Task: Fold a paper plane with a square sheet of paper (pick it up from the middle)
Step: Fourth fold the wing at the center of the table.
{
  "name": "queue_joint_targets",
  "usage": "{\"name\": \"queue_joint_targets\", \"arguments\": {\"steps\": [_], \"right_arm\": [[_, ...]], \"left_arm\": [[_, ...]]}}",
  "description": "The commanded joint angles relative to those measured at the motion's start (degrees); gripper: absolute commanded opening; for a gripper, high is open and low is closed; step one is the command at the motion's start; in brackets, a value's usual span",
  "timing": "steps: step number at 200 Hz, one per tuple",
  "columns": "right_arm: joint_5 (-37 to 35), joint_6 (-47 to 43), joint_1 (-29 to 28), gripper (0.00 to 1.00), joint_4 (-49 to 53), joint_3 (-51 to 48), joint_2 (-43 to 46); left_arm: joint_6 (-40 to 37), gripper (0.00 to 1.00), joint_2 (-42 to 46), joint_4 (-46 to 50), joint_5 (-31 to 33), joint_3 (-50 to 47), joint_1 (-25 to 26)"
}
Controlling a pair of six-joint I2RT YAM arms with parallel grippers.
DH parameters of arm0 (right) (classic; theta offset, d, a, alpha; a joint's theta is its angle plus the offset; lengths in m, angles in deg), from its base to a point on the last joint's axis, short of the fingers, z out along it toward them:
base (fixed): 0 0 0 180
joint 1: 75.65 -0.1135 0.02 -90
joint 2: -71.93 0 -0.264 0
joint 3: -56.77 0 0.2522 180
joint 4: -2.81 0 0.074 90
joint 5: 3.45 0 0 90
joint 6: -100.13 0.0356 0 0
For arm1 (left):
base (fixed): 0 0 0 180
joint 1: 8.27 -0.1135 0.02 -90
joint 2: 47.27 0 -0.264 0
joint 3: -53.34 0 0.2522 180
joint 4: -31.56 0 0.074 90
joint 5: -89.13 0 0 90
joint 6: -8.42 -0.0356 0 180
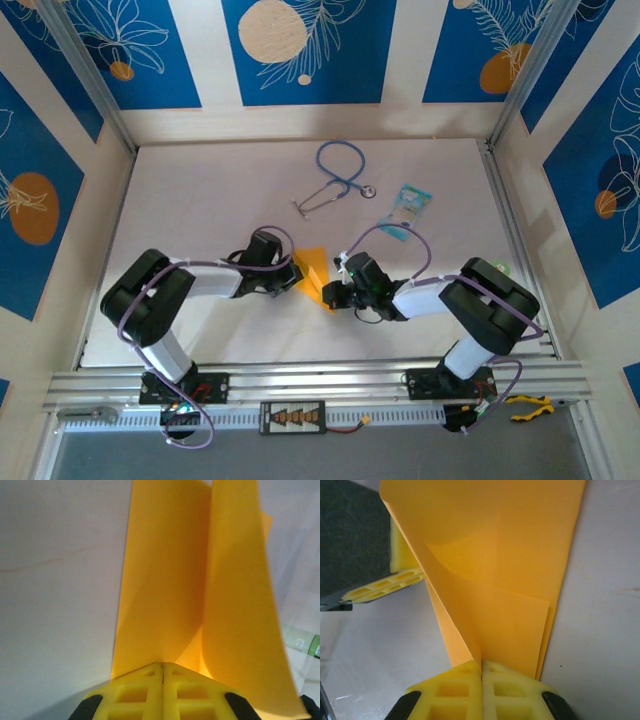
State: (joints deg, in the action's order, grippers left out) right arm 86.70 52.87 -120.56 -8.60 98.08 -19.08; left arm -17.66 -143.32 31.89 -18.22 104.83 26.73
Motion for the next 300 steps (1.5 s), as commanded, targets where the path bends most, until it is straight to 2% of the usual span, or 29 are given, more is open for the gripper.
{"name": "queue_joint_targets", "arguments": {"steps": [1,116,208,300], "right_arm": [[-1.2,0.0,-0.5,0.02,1.2,-0.9,1.8],[-3.8,4.0,-3.4,0.03,1.0,-2.0,3.1],[-1.8,6.2,-3.2,0.03,-1.4,-3.1,2.2],[-0.4,3.1,-3.2,0.03,5.3,2.0,1.8]], "left_arm": [[0.6,0.00,0.7,1.6,1.6,-2.9,-0.1],[6.3,0.00,4.8,2.3,8.6,-6.8,2.5],[7.2,0.00,5.8,2.4,9.9,-7.5,3.1],[9.2,0.00,5.7,0.2,11.2,-8.0,4.3]]}}
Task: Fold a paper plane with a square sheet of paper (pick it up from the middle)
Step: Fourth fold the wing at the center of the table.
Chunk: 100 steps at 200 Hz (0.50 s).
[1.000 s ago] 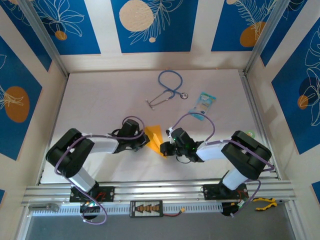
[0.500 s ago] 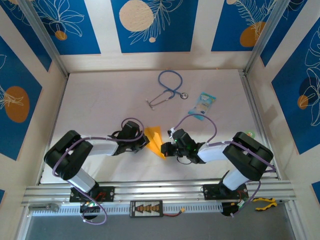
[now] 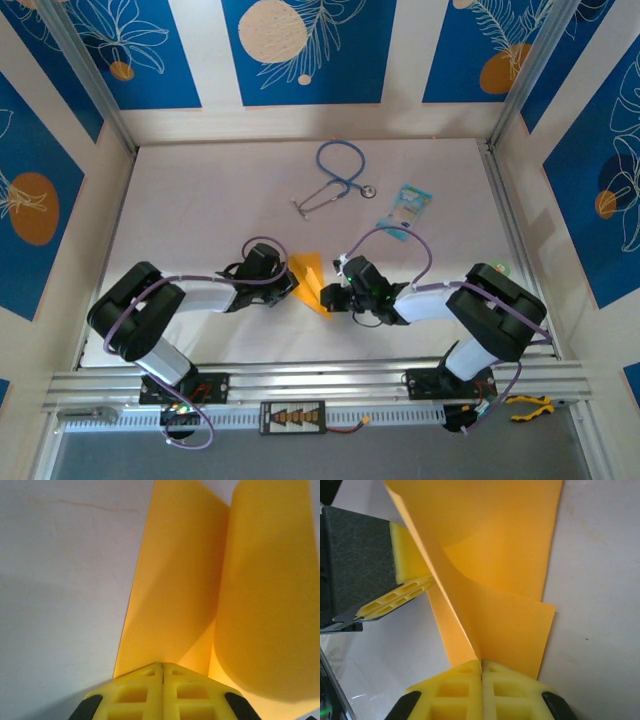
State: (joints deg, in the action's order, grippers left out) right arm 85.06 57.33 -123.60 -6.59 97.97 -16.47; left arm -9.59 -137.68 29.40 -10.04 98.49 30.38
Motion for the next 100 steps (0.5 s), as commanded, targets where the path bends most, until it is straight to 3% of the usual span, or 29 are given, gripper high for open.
{"name": "queue_joint_targets", "arguments": {"steps": [1,100], "right_arm": [[1.2,-1.3,-0.1,0.03,3.3,2.1,-0.8],[1.6,3.6,0.2,0.03,2.6,1.8,-2.8]], "left_arm": [[1.2,0.00,0.1,2.7,3.0,-1.6,0.6],[2.5,0.00,1.1,3.3,5.7,-2.4,1.6]]}}
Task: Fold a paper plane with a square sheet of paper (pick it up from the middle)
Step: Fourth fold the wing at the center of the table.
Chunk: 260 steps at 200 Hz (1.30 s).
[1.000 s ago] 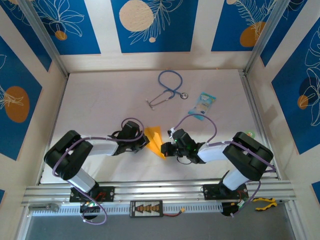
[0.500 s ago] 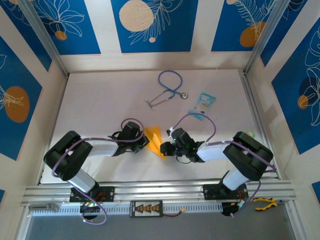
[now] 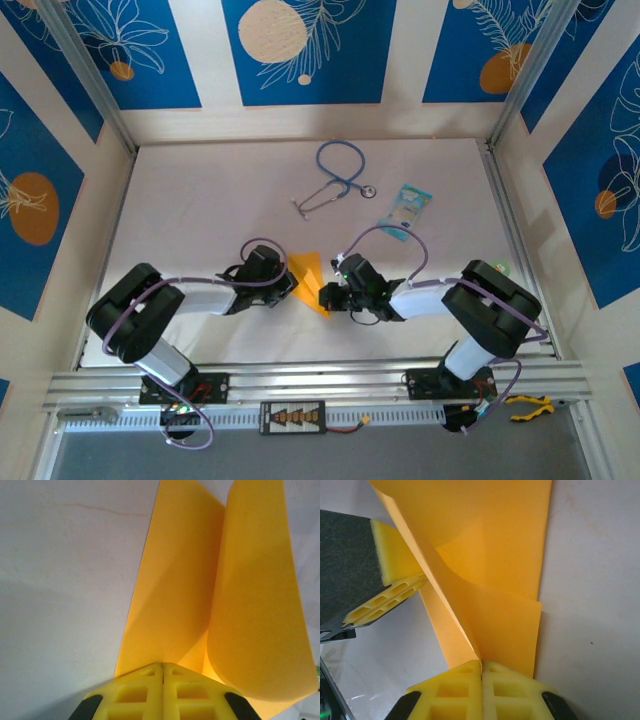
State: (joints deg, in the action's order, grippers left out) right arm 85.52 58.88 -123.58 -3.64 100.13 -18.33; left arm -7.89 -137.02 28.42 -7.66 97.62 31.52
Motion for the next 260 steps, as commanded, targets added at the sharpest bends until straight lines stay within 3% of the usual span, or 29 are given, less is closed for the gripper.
{"name": "queue_joint_targets", "arguments": {"steps": [1,125,260], "right_arm": [[1.1,2.1,0.2,0.03,-0.4,-0.4,-1.0],[0.7,9.2,0.4,0.03,-7.2,-5.1,-2.2],[3.1,6.6,0.4,0.04,-1.1,-1.0,2.4]], "left_arm": [[0.8,0.00,0.5,4.2,3.3,-1.5,0.5],[1.5,0.00,0.9,4.5,4.3,-2.2,1.0],[2.8,0.00,2.2,4.8,6.5,-3.1,1.8]]}}
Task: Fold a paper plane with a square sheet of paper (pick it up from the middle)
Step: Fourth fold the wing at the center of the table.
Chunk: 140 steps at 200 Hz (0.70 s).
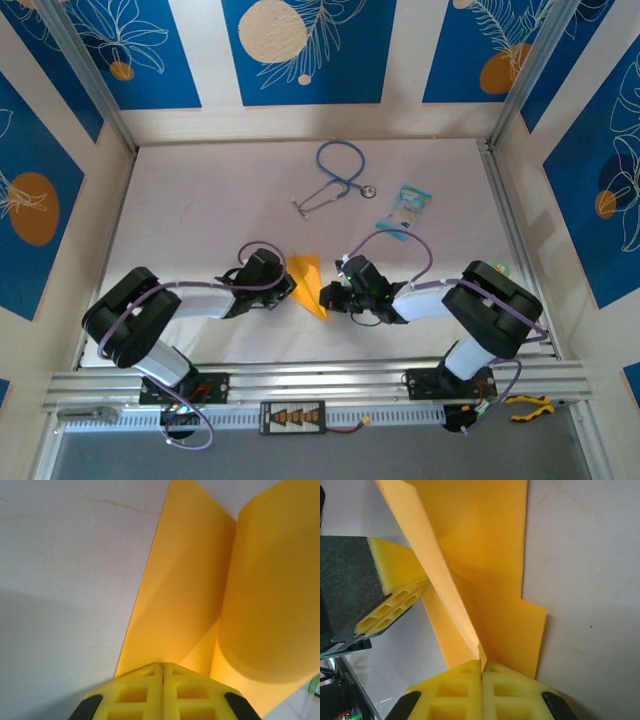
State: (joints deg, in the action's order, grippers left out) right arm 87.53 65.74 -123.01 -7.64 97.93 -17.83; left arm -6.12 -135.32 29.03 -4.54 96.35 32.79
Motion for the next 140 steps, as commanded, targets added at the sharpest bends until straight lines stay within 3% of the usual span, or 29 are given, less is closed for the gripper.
{"name": "queue_joint_targets", "arguments": {"steps": [1,140], "right_arm": [[1.1,-0.3,-0.2,0.04,3.0,1.2,1.9],[3.9,1.2,0.7,0.03,-4.5,-2.0,-0.7]], "left_arm": [[1.1,0.00,0.5,4.2,3.3,-1.9,0.6],[3.6,0.00,1.5,3.1,5.6,-2.9,2.2]]}}
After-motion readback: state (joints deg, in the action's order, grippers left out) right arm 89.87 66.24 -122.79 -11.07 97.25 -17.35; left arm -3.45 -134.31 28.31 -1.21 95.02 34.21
